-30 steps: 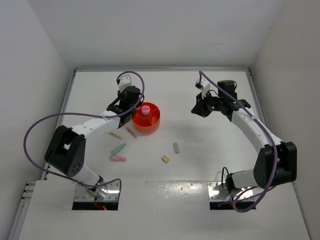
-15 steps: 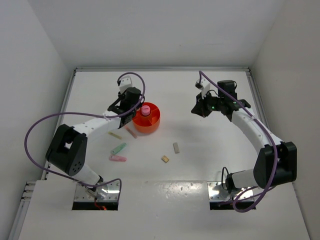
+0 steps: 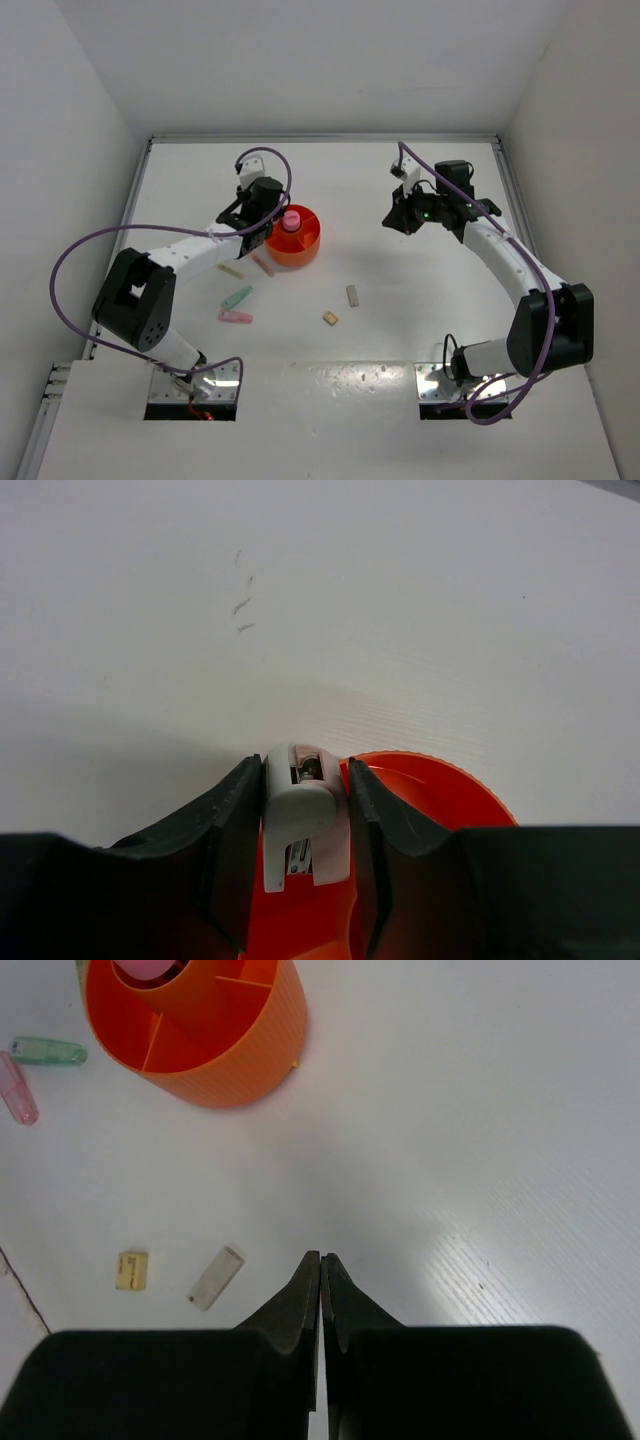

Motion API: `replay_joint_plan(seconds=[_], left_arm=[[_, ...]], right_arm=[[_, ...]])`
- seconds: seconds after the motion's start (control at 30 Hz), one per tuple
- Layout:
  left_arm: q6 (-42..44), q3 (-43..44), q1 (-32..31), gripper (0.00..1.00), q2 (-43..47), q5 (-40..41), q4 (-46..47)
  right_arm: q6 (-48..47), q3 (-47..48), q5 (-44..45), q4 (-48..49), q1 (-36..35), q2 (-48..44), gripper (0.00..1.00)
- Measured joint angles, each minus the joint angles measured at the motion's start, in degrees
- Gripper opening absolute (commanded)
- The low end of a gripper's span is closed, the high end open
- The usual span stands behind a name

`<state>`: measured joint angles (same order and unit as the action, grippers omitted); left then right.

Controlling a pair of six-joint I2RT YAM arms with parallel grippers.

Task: Sort the stationery into containers
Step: Place the stapler in the storage box.

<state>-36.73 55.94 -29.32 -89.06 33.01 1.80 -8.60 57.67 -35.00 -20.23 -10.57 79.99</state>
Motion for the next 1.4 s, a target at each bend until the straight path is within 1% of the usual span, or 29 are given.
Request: replay_joint_plan(seconds=[0.1, 0.27, 0.33, 0.47, 0.53, 0.63, 0.67, 0.7, 0.77, 0.97, 1.07, 1.2, 1.3, 1.4], left_arm=[[0.0, 0.0, 0.0, 0.24, -0.02, 0.0, 0.0], [0.02, 0.0, -0.33, 0.28, -0.11, 0.52, 0.0], [0.02, 0.0, -0.35, 0.36, -0.11, 0.66, 0.0], [0.02, 0.0, -0.35, 0.38, -0.11, 0.68, -0.02], [0.02, 0.0, -0.35, 0.42, -0.11, 0.72, -0.02], [-0.02, 0.0, -0.35, 0.42, -0.11, 0.92, -0.02], [-0.04, 0.0, -0.35, 0.45, -0.11, 0.92, -0.02], [-0.02, 0.0, -0.37, 0.45, -0.11, 0.96, -0.02], [-0.04, 0.0, -0.39, 0.48, -0.11, 1.2, -0.02], [-0.28, -0.7, -0.96, 0.48, -0.11, 1.31, -0.07], [-0.39, -0.74, -1.01, 0.46, -0.11, 1.33, -0.11], [-0.39, -0.92, -1.03, 0.45, -0.11, 1.31, -0.02], [-0.39, -1.09, -1.07, 0.42, -0.11, 1.33, -0.02], [-0.44, -1.09, -1.14, 0.37, -0.11, 1.31, -0.02]], right_arm=[[0.0, 0.0, -0.09, -0.02, 0.0, 0.0, 0.0], [0.0, 0.0, -0.13, -0.04, 0.0, 0.0, 0.0], [-0.04, 0.0, -0.13, -0.04, 0.0, 0.0, 0.0], [-0.28, -0.02, -0.13, -0.17, 0.0, 0.0, 0.0], [-0.37, 0.0, -0.15, -0.39, 0.0, 0.0, 0.0], [-0.42, 0.0, -0.15, -0.46, 0.0, 0.0, 0.0], [-0.42, 0.0, -0.15, -0.46, 0.0, 0.0, 0.0], [-0.42, -0.02, -0.15, -0.48, 0.0, 0.0, 0.0], [-0.42, 0.0, -0.15, -0.52, 0.0, 0.0, 0.0], [-0.42, 0.0, -0.15, -0.83, 0.0, 0.0, 0.0], [-0.42, -0.02, -0.15, -0.83, 0.0, 0.0, 0.0], [-0.42, 0.0, -0.17, -0.83, 0.35, 0.0, 0.0], [-0.42, 0.0, -0.17, -0.83, 0.37, 0.0, 0.0], [-0.42, 0.0, -0.17, -0.83, 0.39, 0.0, 0.0]])
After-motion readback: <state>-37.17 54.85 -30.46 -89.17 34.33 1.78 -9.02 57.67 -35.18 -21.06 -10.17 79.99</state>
